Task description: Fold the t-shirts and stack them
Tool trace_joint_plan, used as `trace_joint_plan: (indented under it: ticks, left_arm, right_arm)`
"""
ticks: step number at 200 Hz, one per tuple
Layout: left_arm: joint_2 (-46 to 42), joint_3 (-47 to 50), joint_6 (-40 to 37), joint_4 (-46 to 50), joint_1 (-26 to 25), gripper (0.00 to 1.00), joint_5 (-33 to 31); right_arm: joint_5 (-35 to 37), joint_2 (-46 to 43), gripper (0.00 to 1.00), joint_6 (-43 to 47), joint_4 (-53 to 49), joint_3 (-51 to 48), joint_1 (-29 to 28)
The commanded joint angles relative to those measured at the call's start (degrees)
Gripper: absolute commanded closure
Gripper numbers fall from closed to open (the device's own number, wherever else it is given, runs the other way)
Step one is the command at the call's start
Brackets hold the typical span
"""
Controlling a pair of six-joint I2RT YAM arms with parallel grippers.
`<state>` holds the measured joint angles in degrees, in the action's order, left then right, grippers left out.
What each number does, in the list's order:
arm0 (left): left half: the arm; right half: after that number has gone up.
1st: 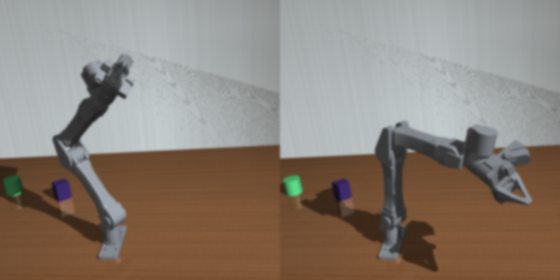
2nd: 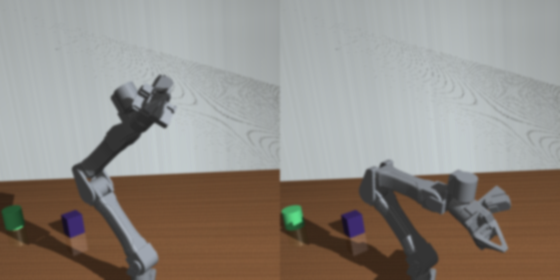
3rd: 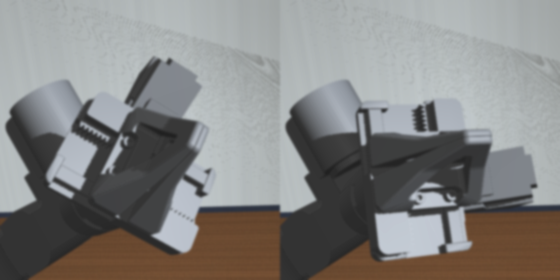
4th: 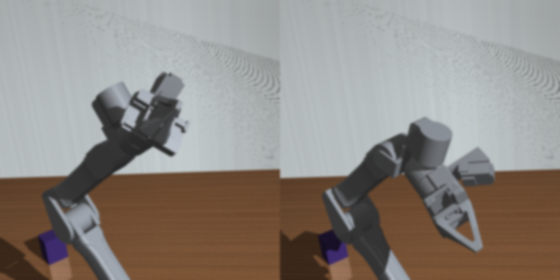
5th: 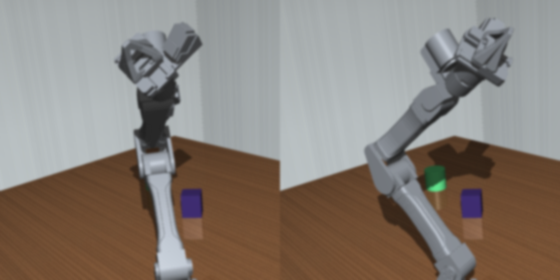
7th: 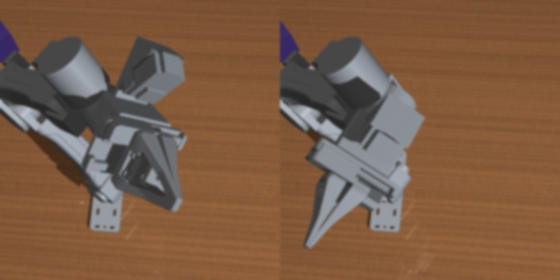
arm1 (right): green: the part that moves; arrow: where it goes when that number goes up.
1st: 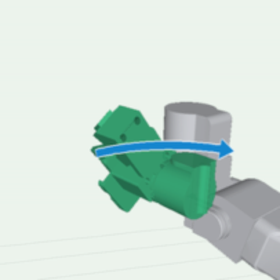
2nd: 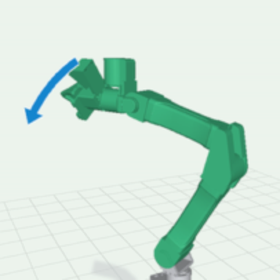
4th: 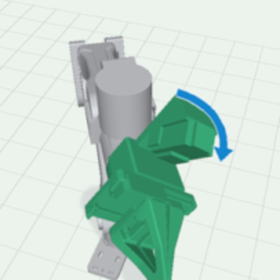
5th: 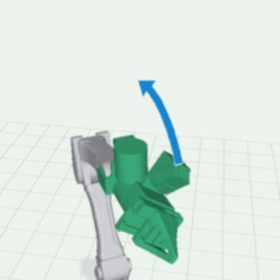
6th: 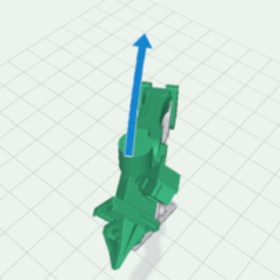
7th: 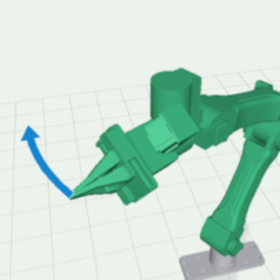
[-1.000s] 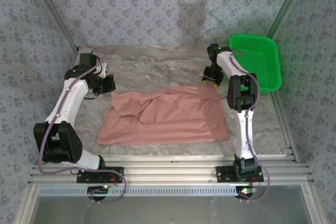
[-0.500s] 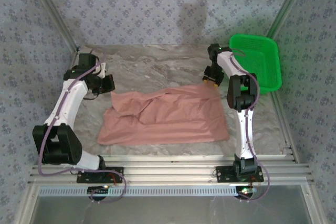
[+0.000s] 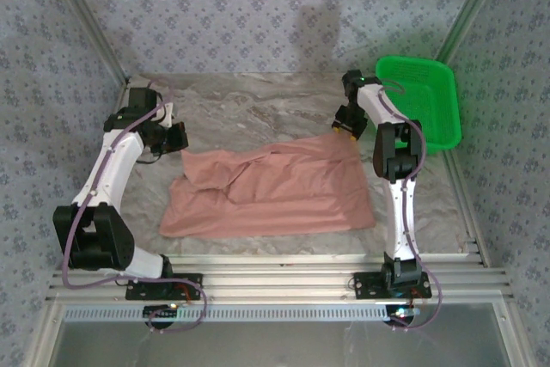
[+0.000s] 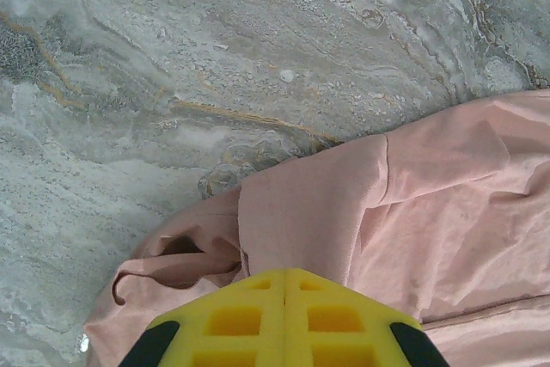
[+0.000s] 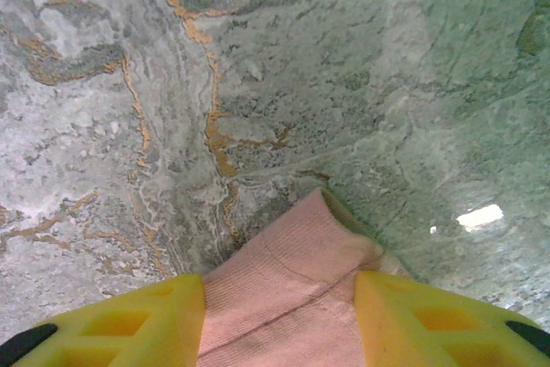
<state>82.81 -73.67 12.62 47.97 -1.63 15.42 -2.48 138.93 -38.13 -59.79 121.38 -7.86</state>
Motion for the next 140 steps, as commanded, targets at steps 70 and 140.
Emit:
trace_joint_plan:
  ticks: [70, 140]
  left_arm:
    - [-1.60, 0.21, -0.27, 0.20, -0.32, 1.00, 0.14]
    - [-2.03, 0.77, -0.67, 0.64, -0.33, 1.00, -0.10]
  right_arm:
    - [-2.20, -1.07, 0.48, -3.22, 1.44, -0.80, 0.57]
    - [0.60, 3.05, 0.48, -3.76, -1.39, 3.88, 0.48]
